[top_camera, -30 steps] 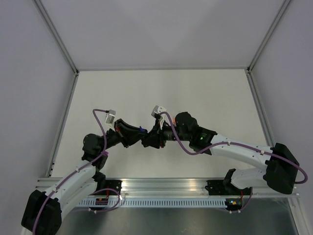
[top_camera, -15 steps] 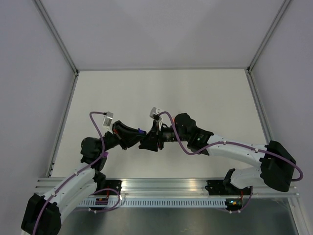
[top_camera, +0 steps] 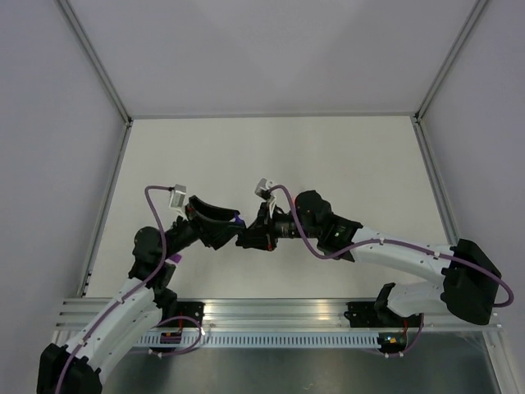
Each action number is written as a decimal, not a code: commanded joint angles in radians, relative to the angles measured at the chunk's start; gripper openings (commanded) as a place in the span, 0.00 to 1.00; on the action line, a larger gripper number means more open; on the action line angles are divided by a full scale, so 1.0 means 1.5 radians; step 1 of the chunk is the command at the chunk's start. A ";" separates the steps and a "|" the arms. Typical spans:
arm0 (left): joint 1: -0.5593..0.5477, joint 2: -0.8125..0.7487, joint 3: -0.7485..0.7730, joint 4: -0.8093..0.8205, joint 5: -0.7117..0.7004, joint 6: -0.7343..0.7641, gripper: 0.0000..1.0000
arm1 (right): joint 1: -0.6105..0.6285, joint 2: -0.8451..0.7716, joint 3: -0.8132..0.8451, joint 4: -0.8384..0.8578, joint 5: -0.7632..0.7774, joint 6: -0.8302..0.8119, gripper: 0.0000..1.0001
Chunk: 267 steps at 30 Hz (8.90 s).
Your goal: Insert the pens into the pen caps
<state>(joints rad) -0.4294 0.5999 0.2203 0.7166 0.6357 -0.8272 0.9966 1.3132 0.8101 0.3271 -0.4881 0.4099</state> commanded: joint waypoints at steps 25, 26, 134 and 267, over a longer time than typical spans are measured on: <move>0.108 0.332 0.409 -1.165 -0.695 -0.368 0.96 | -0.206 -0.128 -0.040 -0.122 0.204 0.028 0.00; 0.126 0.338 0.401 -1.168 -0.678 -0.368 0.94 | -0.206 -0.129 -0.041 -0.121 0.204 0.028 0.00; 0.145 0.177 0.296 -0.556 -0.384 -0.089 0.02 | -0.077 0.072 0.010 -0.031 0.055 -0.006 0.00; -0.148 0.055 0.306 -0.417 -0.125 0.178 0.81 | -0.060 -0.023 -0.024 0.098 -0.180 0.037 0.00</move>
<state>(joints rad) -0.6476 0.6918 0.6315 0.0822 0.4076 -0.6121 0.8951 1.2869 0.7746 0.3836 -0.6903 0.4503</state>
